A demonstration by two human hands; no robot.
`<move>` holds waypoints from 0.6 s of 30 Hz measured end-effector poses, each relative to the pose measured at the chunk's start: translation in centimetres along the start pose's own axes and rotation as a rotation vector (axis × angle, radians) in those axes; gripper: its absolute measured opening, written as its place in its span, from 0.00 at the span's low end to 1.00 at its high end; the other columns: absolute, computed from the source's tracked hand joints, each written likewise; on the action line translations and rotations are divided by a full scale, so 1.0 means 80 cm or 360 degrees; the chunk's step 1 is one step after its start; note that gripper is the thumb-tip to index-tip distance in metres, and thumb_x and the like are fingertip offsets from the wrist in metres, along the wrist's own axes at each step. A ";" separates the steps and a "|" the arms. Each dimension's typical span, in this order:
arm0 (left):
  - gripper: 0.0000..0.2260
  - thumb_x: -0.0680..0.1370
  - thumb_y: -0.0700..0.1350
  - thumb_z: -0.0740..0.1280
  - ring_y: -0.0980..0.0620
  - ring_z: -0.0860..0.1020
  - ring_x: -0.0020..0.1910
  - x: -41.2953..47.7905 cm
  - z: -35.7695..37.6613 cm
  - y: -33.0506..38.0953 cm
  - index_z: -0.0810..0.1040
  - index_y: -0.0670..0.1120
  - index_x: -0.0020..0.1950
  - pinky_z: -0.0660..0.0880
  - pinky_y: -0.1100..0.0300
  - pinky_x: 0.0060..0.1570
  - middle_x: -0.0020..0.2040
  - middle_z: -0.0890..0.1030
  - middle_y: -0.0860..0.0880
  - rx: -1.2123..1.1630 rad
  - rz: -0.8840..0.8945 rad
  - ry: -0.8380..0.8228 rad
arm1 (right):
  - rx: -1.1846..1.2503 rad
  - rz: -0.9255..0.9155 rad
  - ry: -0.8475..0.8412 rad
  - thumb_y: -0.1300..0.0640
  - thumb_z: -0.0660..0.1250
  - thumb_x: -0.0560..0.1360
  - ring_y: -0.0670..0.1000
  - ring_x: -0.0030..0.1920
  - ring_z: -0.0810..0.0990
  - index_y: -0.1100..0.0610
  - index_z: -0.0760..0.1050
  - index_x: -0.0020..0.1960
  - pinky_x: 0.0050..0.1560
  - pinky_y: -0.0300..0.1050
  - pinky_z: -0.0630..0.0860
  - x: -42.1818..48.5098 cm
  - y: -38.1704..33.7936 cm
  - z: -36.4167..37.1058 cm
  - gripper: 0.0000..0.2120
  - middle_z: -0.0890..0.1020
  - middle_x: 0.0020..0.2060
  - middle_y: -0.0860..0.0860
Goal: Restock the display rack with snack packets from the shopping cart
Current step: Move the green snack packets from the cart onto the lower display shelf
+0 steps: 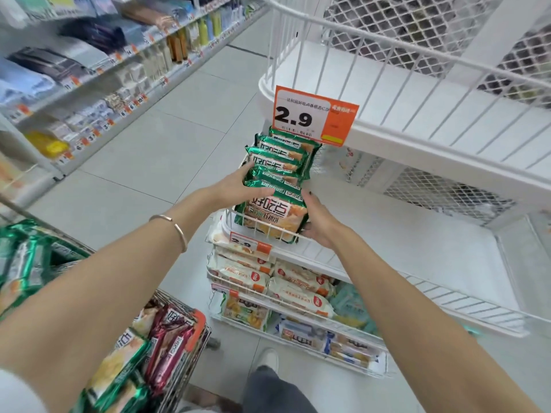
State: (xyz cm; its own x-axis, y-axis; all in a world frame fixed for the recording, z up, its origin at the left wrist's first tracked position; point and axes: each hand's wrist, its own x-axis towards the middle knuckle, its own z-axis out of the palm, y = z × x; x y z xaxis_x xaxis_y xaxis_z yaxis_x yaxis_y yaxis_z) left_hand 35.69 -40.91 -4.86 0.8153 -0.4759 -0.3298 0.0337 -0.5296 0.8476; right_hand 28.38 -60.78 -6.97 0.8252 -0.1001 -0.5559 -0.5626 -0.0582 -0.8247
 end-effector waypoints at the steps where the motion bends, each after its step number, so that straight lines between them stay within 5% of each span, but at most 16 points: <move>1: 0.43 0.74 0.56 0.73 0.47 0.75 0.64 -0.001 -0.002 -0.004 0.51 0.52 0.81 0.72 0.49 0.66 0.69 0.71 0.50 0.0132 -0.0035 0.0053 | -0.0015 0.0012 0.0000 0.35 0.51 0.81 0.57 0.64 0.77 0.47 0.52 0.77 0.70 0.65 0.67 -0.001 -0.002 0.009 0.30 0.71 0.73 0.56; 4: 0.42 0.74 0.59 0.72 0.41 0.61 0.76 -0.002 -0.016 -0.031 0.53 0.55 0.81 0.62 0.39 0.73 0.77 0.63 0.46 0.0505 -0.0097 0.0158 | -0.0118 0.0010 -0.0043 0.41 0.51 0.83 0.54 0.61 0.80 0.47 0.35 0.80 0.74 0.63 0.58 -0.007 -0.016 0.036 0.33 0.57 0.79 0.54; 6: 0.42 0.74 0.57 0.73 0.43 0.56 0.78 -0.002 -0.022 -0.040 0.52 0.53 0.81 0.58 0.40 0.75 0.78 0.60 0.48 0.0557 -0.0035 0.0175 | -0.0045 0.0028 -0.0108 0.45 0.53 0.84 0.55 0.64 0.78 0.46 0.32 0.79 0.75 0.61 0.59 -0.004 -0.021 0.042 0.35 0.54 0.80 0.52; 10: 0.48 0.64 0.61 0.75 0.44 0.60 0.75 0.000 -0.016 -0.019 0.59 0.49 0.79 0.63 0.41 0.73 0.76 0.61 0.46 0.0496 0.0031 0.0114 | 0.0181 0.0072 -0.0319 0.54 0.59 0.84 0.51 0.51 0.84 0.47 0.53 0.75 0.53 0.53 0.81 0.005 -0.015 0.014 0.23 0.73 0.69 0.49; 14: 0.54 0.63 0.69 0.68 0.46 0.53 0.78 -0.001 -0.003 -0.017 0.50 0.50 0.81 0.62 0.40 0.73 0.80 0.54 0.49 0.0862 0.0118 0.0123 | -0.0043 0.0089 -0.0213 0.55 0.58 0.84 0.50 0.50 0.83 0.52 0.61 0.75 0.54 0.54 0.79 0.005 -0.022 0.015 0.20 0.77 0.66 0.51; 18: 0.50 0.73 0.64 0.71 0.46 0.42 0.80 0.002 -0.005 -0.028 0.42 0.48 0.82 0.54 0.42 0.77 0.82 0.42 0.48 0.1124 0.0117 0.0102 | 0.0198 0.0152 -0.0151 0.59 0.54 0.85 0.50 0.42 0.83 0.55 0.70 0.63 0.39 0.47 0.82 -0.003 -0.030 0.029 0.10 0.83 0.47 0.52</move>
State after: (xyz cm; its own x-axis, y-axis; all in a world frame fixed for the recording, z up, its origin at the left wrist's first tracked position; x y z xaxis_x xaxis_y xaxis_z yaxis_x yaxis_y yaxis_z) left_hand 35.99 -39.51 -6.64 0.8342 -0.4971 -0.2389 -0.3875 -0.8365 0.3875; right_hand 29.63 -58.29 -5.07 0.7727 -0.0047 -0.6348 -0.6329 0.0709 -0.7710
